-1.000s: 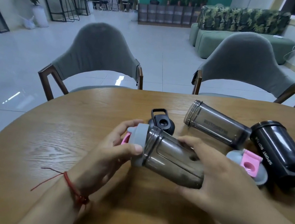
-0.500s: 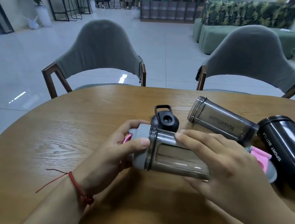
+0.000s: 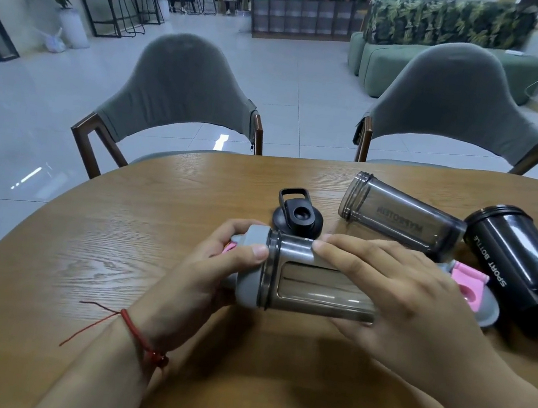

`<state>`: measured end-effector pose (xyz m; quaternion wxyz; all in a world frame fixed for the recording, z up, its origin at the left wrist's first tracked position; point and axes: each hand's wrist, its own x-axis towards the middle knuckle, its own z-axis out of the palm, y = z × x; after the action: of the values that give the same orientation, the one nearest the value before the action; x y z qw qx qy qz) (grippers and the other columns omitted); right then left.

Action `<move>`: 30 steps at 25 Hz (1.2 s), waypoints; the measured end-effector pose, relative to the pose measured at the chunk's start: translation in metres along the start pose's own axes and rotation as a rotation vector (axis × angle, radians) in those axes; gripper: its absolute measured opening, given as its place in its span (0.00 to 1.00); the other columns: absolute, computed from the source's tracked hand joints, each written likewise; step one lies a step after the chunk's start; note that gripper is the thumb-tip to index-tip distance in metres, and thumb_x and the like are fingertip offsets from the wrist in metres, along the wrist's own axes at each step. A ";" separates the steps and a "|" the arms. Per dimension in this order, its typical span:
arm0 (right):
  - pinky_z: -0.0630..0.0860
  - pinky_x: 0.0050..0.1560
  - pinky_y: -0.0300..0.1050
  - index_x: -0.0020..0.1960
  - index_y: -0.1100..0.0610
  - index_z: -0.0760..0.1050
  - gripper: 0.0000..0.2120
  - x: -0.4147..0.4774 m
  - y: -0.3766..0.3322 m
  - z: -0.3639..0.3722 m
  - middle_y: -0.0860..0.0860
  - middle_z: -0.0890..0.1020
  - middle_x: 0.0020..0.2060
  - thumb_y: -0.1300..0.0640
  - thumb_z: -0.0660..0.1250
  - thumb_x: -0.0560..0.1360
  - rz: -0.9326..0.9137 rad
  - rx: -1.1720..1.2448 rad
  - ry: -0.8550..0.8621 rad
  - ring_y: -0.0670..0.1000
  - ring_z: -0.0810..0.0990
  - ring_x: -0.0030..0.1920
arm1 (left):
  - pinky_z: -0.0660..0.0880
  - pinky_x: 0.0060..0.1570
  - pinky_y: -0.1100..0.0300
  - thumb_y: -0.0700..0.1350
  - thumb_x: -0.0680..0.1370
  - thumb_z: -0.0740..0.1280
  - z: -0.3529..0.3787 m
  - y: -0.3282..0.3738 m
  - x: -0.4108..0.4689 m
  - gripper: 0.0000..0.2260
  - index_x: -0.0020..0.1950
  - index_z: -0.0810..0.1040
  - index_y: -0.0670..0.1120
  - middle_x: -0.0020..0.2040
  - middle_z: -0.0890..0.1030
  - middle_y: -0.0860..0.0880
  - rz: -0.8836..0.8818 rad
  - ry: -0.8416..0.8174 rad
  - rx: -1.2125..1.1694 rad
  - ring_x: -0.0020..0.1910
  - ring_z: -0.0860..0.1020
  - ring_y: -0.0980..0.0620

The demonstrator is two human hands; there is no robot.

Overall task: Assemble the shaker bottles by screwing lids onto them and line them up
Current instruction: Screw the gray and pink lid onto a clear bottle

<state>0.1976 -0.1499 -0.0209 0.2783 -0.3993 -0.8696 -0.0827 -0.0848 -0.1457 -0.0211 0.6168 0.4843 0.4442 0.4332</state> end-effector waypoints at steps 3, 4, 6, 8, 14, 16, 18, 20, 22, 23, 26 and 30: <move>0.83 0.56 0.60 0.79 0.46 0.75 0.45 0.001 0.000 0.000 0.43 0.81 0.73 0.46 0.87 0.65 0.001 0.017 -0.003 0.55 0.84 0.65 | 0.83 0.47 0.51 0.53 0.73 0.77 -0.003 0.001 0.000 0.27 0.71 0.79 0.49 0.57 0.88 0.46 0.001 -0.008 0.006 0.51 0.87 0.46; 0.83 0.56 0.60 0.79 0.47 0.75 0.46 0.001 0.000 0.001 0.43 0.81 0.73 0.47 0.87 0.65 0.001 0.024 -0.005 0.55 0.84 0.65 | 0.83 0.47 0.51 0.54 0.72 0.77 -0.003 0.002 -0.001 0.28 0.71 0.80 0.49 0.56 0.88 0.46 0.001 -0.009 0.009 0.51 0.86 0.46; 0.83 0.57 0.61 0.80 0.47 0.75 0.47 0.000 -0.001 0.002 0.43 0.81 0.74 0.47 0.88 0.64 -0.001 0.031 -0.003 0.55 0.84 0.65 | 0.82 0.47 0.50 0.54 0.72 0.76 -0.003 0.004 -0.001 0.27 0.69 0.80 0.48 0.55 0.88 0.45 0.002 -0.009 0.021 0.50 0.86 0.46; 0.83 0.58 0.61 0.80 0.48 0.74 0.47 0.000 -0.002 0.001 0.44 0.81 0.74 0.48 0.88 0.64 -0.006 0.036 -0.006 0.56 0.84 0.65 | 0.81 0.48 0.50 0.52 0.75 0.75 -0.002 0.006 -0.002 0.23 0.69 0.80 0.48 0.55 0.88 0.46 -0.003 -0.005 0.027 0.49 0.86 0.47; 0.83 0.58 0.62 0.80 0.48 0.74 0.47 -0.001 -0.002 0.001 0.45 0.81 0.75 0.48 0.87 0.65 -0.010 0.039 -0.028 0.56 0.84 0.65 | 0.82 0.45 0.55 0.55 0.77 0.73 0.001 0.004 -0.002 0.20 0.67 0.83 0.50 0.57 0.88 0.46 -0.035 0.004 0.040 0.49 0.85 0.49; 0.83 0.56 0.61 0.80 0.47 0.74 0.47 -0.001 -0.003 0.000 0.44 0.81 0.74 0.47 0.87 0.65 -0.011 0.039 -0.035 0.56 0.84 0.65 | 0.82 0.46 0.52 0.55 0.77 0.73 0.000 0.003 -0.003 0.21 0.68 0.82 0.50 0.58 0.88 0.45 -0.041 -0.008 0.026 0.51 0.86 0.48; 0.84 0.53 0.59 0.80 0.47 0.75 0.44 0.000 -0.004 -0.002 0.43 0.82 0.73 0.44 0.85 0.66 -0.001 0.055 -0.040 0.55 0.85 0.63 | 0.82 0.47 0.50 0.52 0.77 0.74 0.000 0.003 -0.003 0.21 0.70 0.81 0.51 0.57 0.88 0.45 -0.032 -0.024 0.013 0.51 0.87 0.47; 0.85 0.48 0.56 0.79 0.45 0.76 0.42 -0.001 -0.004 -0.004 0.40 0.82 0.71 0.39 0.81 0.67 0.021 0.074 -0.054 0.52 0.86 0.61 | 0.84 0.48 0.50 0.51 0.75 0.78 0.000 0.003 -0.004 0.24 0.70 0.80 0.53 0.57 0.88 0.46 0.014 -0.033 0.033 0.51 0.88 0.46; 0.86 0.47 0.53 0.79 0.41 0.75 0.43 -0.003 -0.001 -0.009 0.36 0.83 0.69 0.35 0.80 0.66 0.053 0.133 -0.073 0.47 0.86 0.60 | 0.86 0.50 0.49 0.52 0.71 0.80 -0.003 0.003 -0.007 0.27 0.70 0.81 0.57 0.60 0.87 0.47 0.107 -0.051 0.111 0.55 0.88 0.45; 0.86 0.50 0.53 0.79 0.38 0.74 0.44 -0.004 0.001 -0.011 0.33 0.83 0.68 0.34 0.81 0.65 0.092 0.224 -0.113 0.43 0.86 0.60 | 0.86 0.51 0.49 0.53 0.70 0.81 -0.005 0.004 -0.009 0.29 0.71 0.80 0.59 0.62 0.85 0.47 0.158 -0.063 0.187 0.56 0.87 0.45; 0.82 0.65 0.50 0.78 0.33 0.73 0.45 -0.001 0.007 -0.021 0.30 0.82 0.68 0.37 0.85 0.63 0.251 0.630 -0.321 0.38 0.83 0.65 | 0.87 0.49 0.51 0.56 0.67 0.82 -0.009 0.006 -0.014 0.34 0.73 0.77 0.62 0.62 0.81 0.53 0.253 -0.112 0.375 0.58 0.86 0.44; 0.78 0.71 0.42 0.73 0.29 0.76 0.41 0.004 0.005 -0.024 0.30 0.81 0.69 0.45 0.88 0.65 0.314 0.781 -0.399 0.37 0.81 0.69 | 0.87 0.48 0.50 0.56 0.68 0.82 -0.006 0.005 -0.016 0.36 0.75 0.76 0.60 0.61 0.81 0.55 0.267 -0.125 0.387 0.58 0.86 0.43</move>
<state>0.2096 -0.1525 0.0007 0.2441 -0.3994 -0.8013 0.3725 -0.0948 -0.1591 -0.0145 0.4761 0.6738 0.4119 0.3870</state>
